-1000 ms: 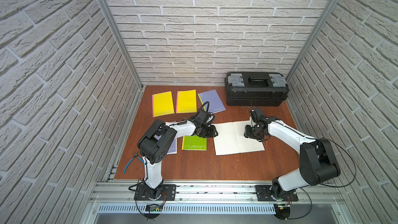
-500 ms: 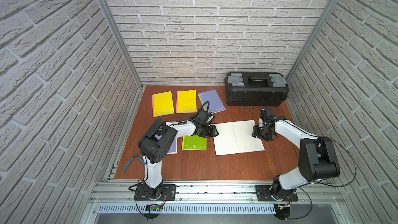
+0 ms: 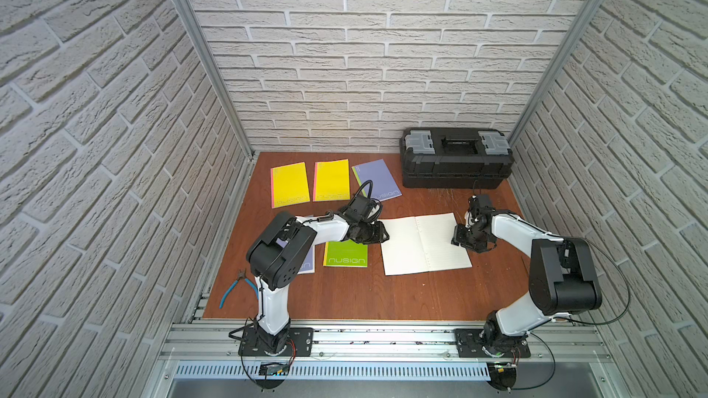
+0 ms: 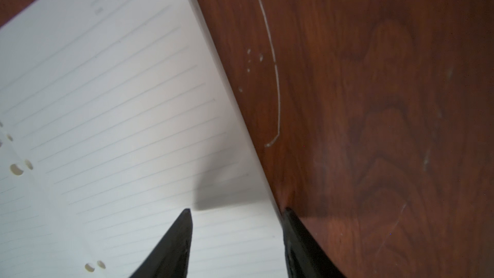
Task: Close the notebook
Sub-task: Close the notebook at the center of the board.
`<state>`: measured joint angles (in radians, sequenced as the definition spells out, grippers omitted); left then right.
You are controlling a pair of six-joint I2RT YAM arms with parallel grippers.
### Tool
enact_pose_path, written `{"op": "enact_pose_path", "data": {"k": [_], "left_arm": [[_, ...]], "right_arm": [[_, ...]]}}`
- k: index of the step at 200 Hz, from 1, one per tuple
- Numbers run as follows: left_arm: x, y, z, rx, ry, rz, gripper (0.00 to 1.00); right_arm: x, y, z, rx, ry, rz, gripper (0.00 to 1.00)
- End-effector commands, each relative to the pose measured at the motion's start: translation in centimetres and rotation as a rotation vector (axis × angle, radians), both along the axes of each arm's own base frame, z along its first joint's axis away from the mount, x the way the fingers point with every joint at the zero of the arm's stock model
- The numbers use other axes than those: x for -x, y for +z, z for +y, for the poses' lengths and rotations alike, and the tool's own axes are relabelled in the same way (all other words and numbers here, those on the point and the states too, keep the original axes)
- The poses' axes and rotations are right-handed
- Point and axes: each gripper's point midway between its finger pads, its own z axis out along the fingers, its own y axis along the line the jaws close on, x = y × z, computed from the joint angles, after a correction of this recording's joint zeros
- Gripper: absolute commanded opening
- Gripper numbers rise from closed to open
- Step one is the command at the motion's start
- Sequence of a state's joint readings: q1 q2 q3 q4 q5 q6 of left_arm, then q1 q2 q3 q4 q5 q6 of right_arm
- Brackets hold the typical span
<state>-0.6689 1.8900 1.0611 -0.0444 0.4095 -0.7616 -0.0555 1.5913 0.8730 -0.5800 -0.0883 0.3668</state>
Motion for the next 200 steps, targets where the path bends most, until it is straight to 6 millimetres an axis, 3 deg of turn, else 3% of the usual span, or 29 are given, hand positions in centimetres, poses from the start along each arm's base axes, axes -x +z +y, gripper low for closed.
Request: {"op": "enact_pose_path", "data": {"k": [1, 200], "left_arm": [[0.1, -0.1, -0.4, 0.013, -0.008, -0.006, 0.40], [0.1, 4.8, -1.6, 0.169, -0.021, -0.095, 0.38]], "right_arm": [[0.0, -0.6, -0.2, -0.009, 0.003, 0.002, 0.54], [-0.2, -0.9, 1.5, -0.106, 0.034, -0.007, 0.51]]}}
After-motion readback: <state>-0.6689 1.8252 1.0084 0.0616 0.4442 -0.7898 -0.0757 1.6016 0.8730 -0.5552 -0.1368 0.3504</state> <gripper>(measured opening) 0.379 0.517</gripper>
